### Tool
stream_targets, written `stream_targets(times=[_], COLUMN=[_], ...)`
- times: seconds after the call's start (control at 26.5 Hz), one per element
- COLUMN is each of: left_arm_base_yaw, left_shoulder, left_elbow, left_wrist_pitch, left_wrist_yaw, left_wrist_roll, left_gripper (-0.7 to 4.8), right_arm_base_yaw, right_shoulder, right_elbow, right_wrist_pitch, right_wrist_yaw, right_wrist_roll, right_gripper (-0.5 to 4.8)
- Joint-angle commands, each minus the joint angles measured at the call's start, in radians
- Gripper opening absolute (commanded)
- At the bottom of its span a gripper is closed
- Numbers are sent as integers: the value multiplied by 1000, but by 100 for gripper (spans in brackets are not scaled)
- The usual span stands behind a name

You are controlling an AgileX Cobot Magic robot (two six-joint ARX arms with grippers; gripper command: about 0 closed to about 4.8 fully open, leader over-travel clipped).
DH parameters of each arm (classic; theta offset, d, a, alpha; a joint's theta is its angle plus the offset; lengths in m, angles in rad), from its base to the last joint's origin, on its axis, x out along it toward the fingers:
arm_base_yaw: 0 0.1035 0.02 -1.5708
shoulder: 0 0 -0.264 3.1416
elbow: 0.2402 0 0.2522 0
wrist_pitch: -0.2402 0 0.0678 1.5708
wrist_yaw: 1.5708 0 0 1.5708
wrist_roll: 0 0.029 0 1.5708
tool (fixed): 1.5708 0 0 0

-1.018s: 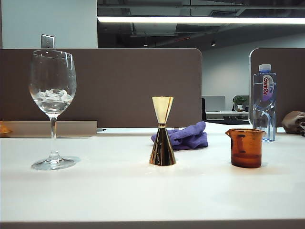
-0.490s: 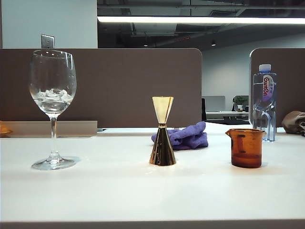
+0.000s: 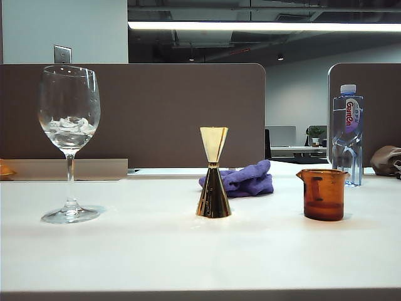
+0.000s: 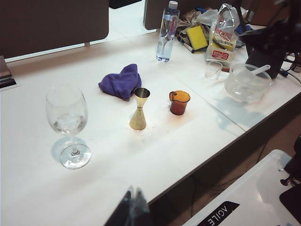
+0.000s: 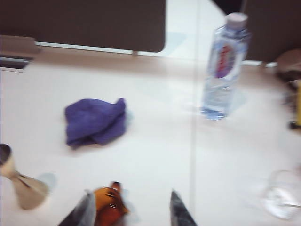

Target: Pick up the small amber measuring cup and pour the water in it into the jigger, then pick up the jigger and pour the water in it into the wine glass.

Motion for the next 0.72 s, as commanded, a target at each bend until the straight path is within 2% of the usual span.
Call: stream_targets(times=[0.04,0.19,0.23,0.3,0.38,0.41,0.49,0.57,0.72], left_arm_base_yaw=[0,0,0,0,0,0,0,0,0], left_shoulder=[0,0,0,0,0,0,0,0,0], left_elbow=[3,3,3,3,3,3,3,3,3], left_wrist_pitch=[-3,-3,-3,-3,-3,-3,-3,-3,-3], left_wrist_yaw=[1,1,1,1,1,1,1,1,1], left_wrist_roll=[-3,-3,-3,-3,-3,-3,-3,-3,-3], left_gripper=[-2,-2,-2,-2,-2,-2,-2,-2,-2], right_arm_base_yaw=[0,0,0,0,0,0,2,2,10], right_shoulder=[116,268,333,393,433,446,447,412,334], right_elbow=[5,5,3,1,-10,-31,-86,-207,-370], right_wrist_pitch=[84,103,121,159,222,278,372,517,705], right_wrist_yaw=[-54,-56,-55,-42,-28,-18,26,32,33], right_wrist_roll=[142,163,159,156,156,157,157,157,198], right_gripper=[216,198,146,78,42,4,-6,-6,-6])
